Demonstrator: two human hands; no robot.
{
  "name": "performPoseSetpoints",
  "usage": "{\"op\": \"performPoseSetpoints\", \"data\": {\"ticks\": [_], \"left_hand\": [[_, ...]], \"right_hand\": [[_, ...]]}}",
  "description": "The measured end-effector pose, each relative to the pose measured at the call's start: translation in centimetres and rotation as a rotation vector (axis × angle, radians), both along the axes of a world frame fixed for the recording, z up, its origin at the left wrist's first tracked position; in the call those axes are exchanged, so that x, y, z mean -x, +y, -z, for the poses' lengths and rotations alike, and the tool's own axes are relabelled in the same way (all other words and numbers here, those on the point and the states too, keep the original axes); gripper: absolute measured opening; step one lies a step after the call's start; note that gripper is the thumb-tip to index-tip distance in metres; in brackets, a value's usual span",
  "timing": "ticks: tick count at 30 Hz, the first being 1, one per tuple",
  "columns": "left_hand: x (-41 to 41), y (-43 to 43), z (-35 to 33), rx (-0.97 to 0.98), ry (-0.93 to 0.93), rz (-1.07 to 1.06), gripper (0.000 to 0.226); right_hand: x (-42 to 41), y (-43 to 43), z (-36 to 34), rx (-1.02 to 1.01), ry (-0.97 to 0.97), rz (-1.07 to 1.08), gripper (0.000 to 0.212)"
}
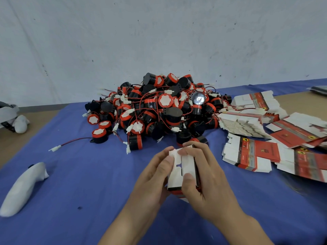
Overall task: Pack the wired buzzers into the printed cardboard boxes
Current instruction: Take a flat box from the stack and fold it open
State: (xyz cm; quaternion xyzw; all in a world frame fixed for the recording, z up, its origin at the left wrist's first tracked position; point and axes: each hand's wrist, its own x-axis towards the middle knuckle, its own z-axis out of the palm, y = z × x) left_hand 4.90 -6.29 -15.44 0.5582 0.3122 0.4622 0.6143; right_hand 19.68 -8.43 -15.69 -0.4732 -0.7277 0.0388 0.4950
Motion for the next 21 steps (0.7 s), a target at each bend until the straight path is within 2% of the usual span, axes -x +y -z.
{"op": "performPoseSetpoints", "data": {"ticks": [3, 5, 9, 17, 21], "left_hand": [[0.18, -0.07, -0.14, -0.059, 0.068, -0.018, 0.059], [0.12, -0.08, -0.21, -0.068, 0.088, -0.023, 0.069], [-0.01, 0.07, -0.26, -0.059, 0.103, -0.047, 0.064], [0.08, -0.08, -0.57, -0.043, 0.131, -0.058, 0.088], [0.21, 0.06, -0.64, -0.019, 0.161, -0.058, 0.091]], "right_hand": [[0.17, -0.15, 0.14, -0.006, -0.038, -0.019, 0.037], [0.30, -0.27, 0.20, -0.001, -0.042, -0.016, 0.038], [0.50, -0.35, 0.13, 0.032, -0.025, -0.026, 0.060], [0.65, -0.02, 0.69, -0.004, -0.119, 0.006, 0.065], [0.86, -0.06, 0.83, -0.010, -0.168, 0.020, 0.065]]}}
